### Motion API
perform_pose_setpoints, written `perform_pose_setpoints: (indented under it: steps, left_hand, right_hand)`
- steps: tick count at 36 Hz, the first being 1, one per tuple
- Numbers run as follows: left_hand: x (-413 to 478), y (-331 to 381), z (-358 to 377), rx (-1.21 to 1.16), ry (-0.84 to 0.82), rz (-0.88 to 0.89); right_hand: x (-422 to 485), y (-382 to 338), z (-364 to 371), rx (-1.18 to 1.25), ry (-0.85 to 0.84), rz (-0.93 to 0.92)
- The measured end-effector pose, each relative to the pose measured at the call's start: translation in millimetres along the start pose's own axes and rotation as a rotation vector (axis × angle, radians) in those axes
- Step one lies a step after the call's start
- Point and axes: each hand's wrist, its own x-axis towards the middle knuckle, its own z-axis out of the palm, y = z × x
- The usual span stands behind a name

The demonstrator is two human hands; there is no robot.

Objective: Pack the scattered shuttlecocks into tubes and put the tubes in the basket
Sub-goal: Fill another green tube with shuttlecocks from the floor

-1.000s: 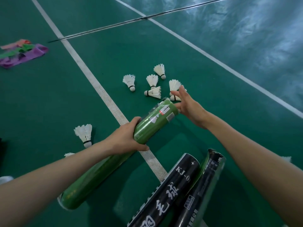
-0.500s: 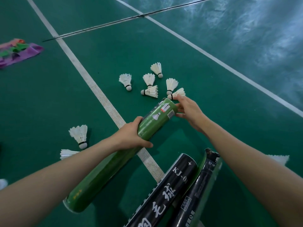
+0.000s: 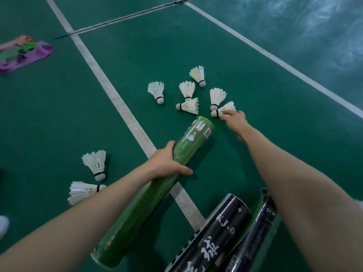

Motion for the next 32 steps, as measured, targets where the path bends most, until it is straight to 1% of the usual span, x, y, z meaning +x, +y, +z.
perform_pose_setpoints:
  steps: [3, 5, 9, 15, 20, 24, 29, 32]
  left_hand:
    - [1, -4, 3, -0.017, -0.015, -0.010]
    - [1, -5, 4, -0.017, -0.018, -0.013]
    - [0, -5, 7, -0.016, -0.028, -0.017]
    - [-6, -4, 12, 0.027, -0.039, -0.007]
    - [-19, -10, 15, 0.047, -0.051, 0.022]
    - [-35, -14, 12, 0.066, -0.058, 0.076]
    - [-56, -12, 5, 0.071, -0.045, 0.147]
    - [-68, -10, -2, 0.059, -0.009, 0.196]
  right_hand:
    - [28, 22, 9, -0.029, -0.021, -0.006]
    - [34, 31, 11, -0.014, 0.005, -0.003]
    - [-5, 14, 3, 0.017, 0.043, -0.021]
    - [-37, 11, -8, 0.044, 0.097, -0.131]
    - [-61, 9, -26, 0.104, 0.125, -0.159]
    - [-79, 3, -39, 0.094, 0.037, -0.252]
    - [-105, -8, -39, 0.183, -0.163, -0.326]
    - [-123, -21, -29, 0.226, -0.225, -0.352]
